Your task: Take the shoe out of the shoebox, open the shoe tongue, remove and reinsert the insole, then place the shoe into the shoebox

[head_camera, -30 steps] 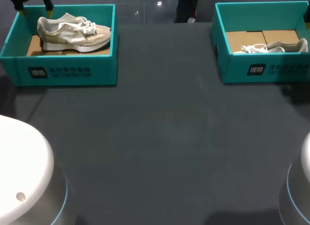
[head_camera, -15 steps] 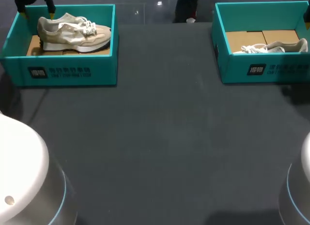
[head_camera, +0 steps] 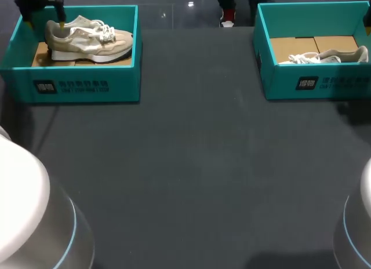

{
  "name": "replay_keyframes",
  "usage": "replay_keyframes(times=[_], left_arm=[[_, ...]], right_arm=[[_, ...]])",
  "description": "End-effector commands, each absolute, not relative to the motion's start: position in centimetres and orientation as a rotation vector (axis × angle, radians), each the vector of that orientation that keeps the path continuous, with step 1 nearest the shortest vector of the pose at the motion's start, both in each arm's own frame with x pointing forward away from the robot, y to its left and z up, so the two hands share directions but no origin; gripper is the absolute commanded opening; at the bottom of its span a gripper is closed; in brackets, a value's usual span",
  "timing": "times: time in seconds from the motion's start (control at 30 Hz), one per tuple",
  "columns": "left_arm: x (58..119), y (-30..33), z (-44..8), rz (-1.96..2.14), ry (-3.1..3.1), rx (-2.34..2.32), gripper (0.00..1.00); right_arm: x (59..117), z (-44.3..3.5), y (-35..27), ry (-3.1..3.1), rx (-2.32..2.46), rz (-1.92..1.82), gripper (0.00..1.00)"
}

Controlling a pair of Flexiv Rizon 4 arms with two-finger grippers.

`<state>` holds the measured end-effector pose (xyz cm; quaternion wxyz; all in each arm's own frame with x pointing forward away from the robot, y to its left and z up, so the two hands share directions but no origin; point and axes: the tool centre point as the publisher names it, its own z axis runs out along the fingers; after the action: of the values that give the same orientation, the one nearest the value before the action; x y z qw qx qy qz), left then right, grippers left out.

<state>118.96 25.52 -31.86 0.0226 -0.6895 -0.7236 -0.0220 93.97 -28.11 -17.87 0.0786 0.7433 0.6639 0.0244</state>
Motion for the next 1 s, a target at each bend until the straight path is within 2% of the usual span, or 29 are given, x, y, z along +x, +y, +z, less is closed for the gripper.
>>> replay_keyframes(times=[0.03,0.3,0.4,0.7,0.8,0.83,1.0], left_arm=[[120.4,25.5,-33.3,-0.032,-2.223,-2.115,1.0],[120.6,25.8,-34.9,-0.002,-2.212,-2.089,0.99],[120.6,25.9,-35.3,0.002,-2.21,-2.076,0.87],[120.4,26.0,-36.4,0.021,-2.191,-2.054,0.83],[120.5,26.1,-36.6,0.026,-2.188,-2.049,0.66],[120.5,26.1,-36.7,0.027,-2.187,-2.048,0.65],[120.3,26.3,-37.1,0.037,-2.18,-2.043,0.67]], right_arm=[[93.9,-17.9,-28.1,1.986,2.226,0.072,1.0],[93.9,-17.9,-28.1,1.986,2.226,0.072,1.0],[93.9,-17.9,-28.1,1.986,2.226,0.072,1.0],[93.9,-17.9,-28.1,1.986,2.226,0.072,1.0],[93.9,-17.9,-28.1,1.986,2.226,0.072,1.0],[93.9,-17.9,-28.1,1.986,2.226,0.072,1.0],[93.9,-17.9,-28.1,1.986,2.226,0.072,1.0]])
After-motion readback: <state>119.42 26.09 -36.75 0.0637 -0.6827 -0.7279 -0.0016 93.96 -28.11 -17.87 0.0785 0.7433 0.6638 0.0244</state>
